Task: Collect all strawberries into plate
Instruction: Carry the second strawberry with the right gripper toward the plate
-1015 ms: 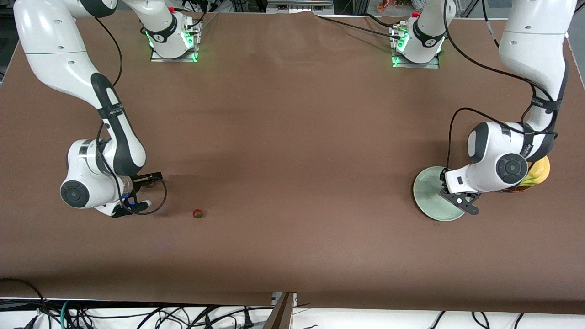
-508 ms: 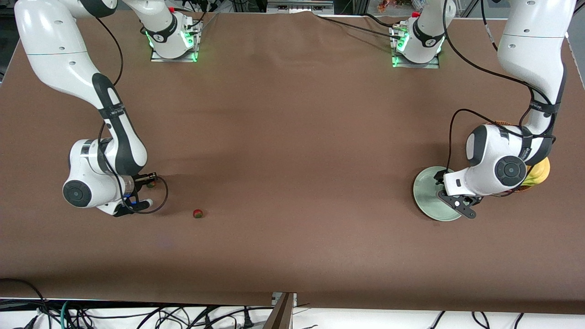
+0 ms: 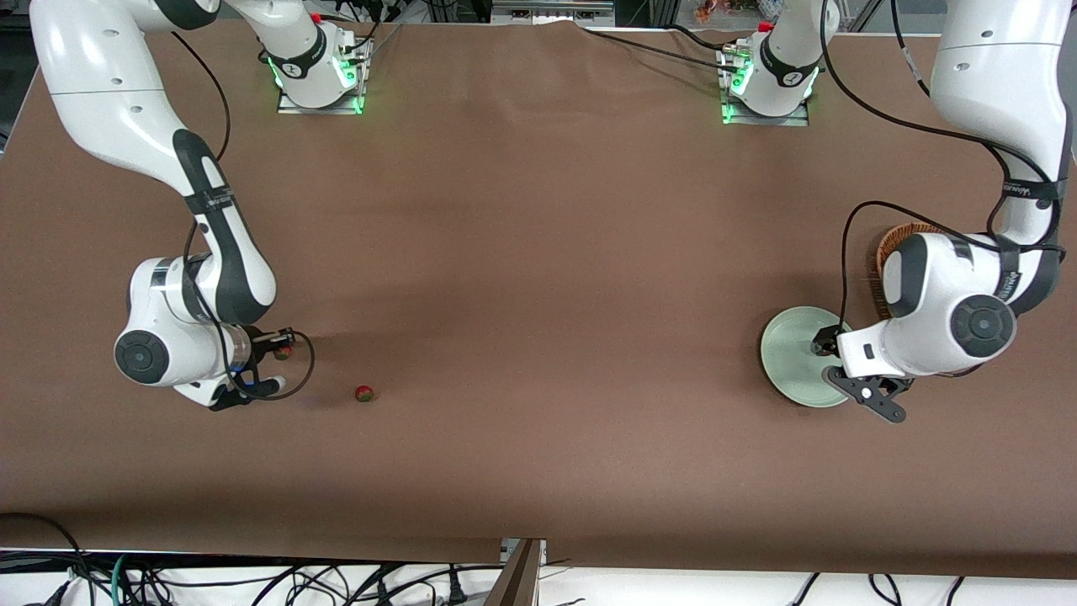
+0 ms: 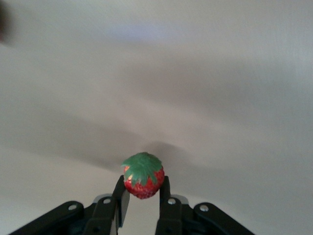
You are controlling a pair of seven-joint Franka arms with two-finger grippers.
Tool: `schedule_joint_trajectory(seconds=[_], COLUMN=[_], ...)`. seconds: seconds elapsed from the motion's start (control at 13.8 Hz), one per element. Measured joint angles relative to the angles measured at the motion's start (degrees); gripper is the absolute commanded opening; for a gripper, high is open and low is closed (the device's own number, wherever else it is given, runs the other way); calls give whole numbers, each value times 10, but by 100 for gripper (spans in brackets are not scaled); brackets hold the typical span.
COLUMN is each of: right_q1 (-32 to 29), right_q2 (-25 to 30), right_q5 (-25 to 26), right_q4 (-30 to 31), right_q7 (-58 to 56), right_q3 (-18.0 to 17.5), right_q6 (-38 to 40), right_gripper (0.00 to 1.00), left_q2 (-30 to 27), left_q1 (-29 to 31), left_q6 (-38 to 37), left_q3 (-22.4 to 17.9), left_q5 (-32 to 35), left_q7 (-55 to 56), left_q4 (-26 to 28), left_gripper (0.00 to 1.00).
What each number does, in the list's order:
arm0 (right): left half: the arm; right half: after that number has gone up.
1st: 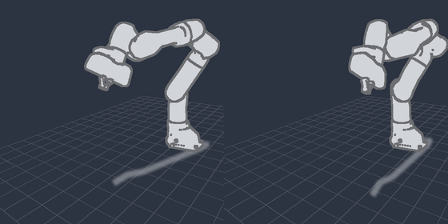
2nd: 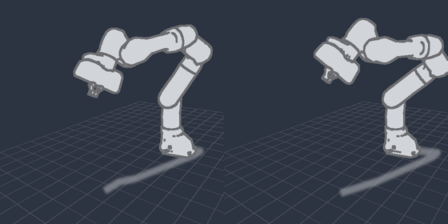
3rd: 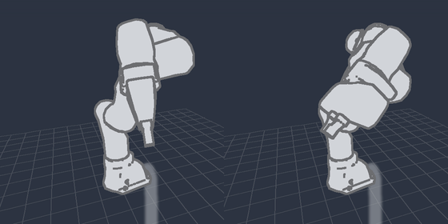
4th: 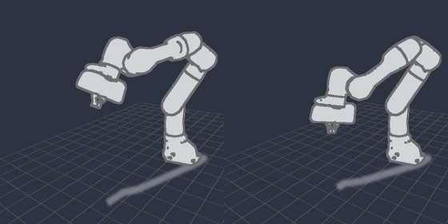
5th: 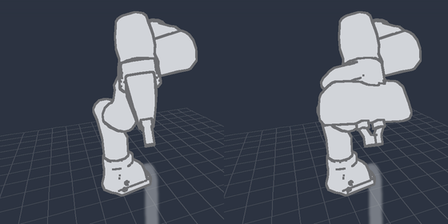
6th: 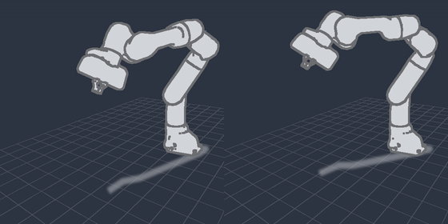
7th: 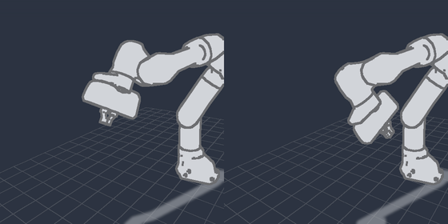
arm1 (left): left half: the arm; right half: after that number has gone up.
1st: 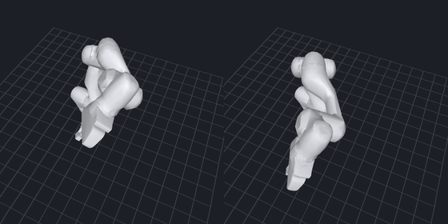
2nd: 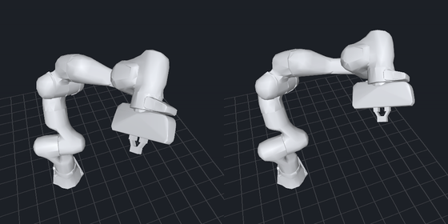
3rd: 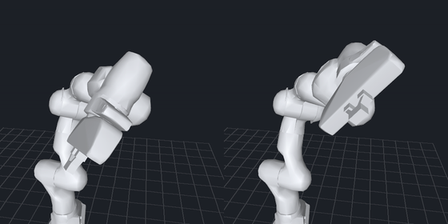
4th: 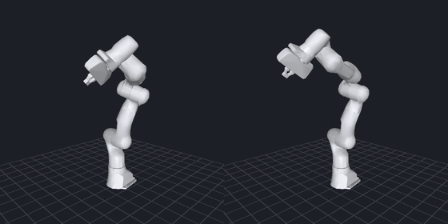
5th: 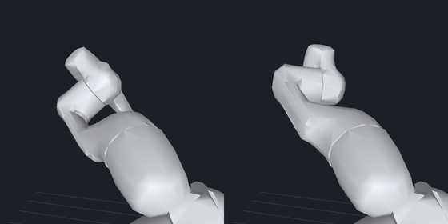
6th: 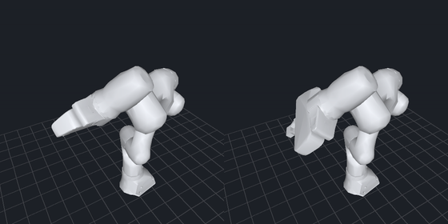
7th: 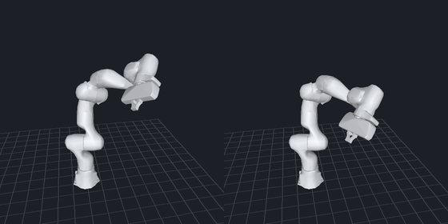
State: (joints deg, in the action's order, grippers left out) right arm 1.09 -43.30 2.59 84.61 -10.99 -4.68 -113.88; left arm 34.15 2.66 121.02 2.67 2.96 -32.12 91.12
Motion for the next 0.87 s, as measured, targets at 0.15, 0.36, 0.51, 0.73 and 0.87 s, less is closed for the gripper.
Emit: schedule_joint_trajectory(seconds=[0.15, 0.36, 0.51, 0.73, 0.87], right_q1=[55, 172, 250, 338, 378], right_q2=[2, -5, -24, -55, -76], right_q5=[-1, -7, -26, -48, -73], right_q4=[-22, -54, -88, -117, -122], right_q7=[88, 281, 405, 516, 549], right_q3=[-5, -8, -9, -8, -7], right_q6=[0, -5, -42, -163, -256], right_gripper=[1, 1, 1, 1, 1], left_q2=[0, 0, 0, 0, 0], left_q1=[0, -14, -32, -40, -40], left_q6=[-6, -9, -26, -46, -48], left_q3=[0, 4, 4, 4, 4], left_q5=[-30, -34, -34, -34, -34], left_q7=[13, 69, 109, 137, 139], left_q4=[-11, -16, -25, -38, -39], left_gripper=[100, 100, 100, 100, 100])
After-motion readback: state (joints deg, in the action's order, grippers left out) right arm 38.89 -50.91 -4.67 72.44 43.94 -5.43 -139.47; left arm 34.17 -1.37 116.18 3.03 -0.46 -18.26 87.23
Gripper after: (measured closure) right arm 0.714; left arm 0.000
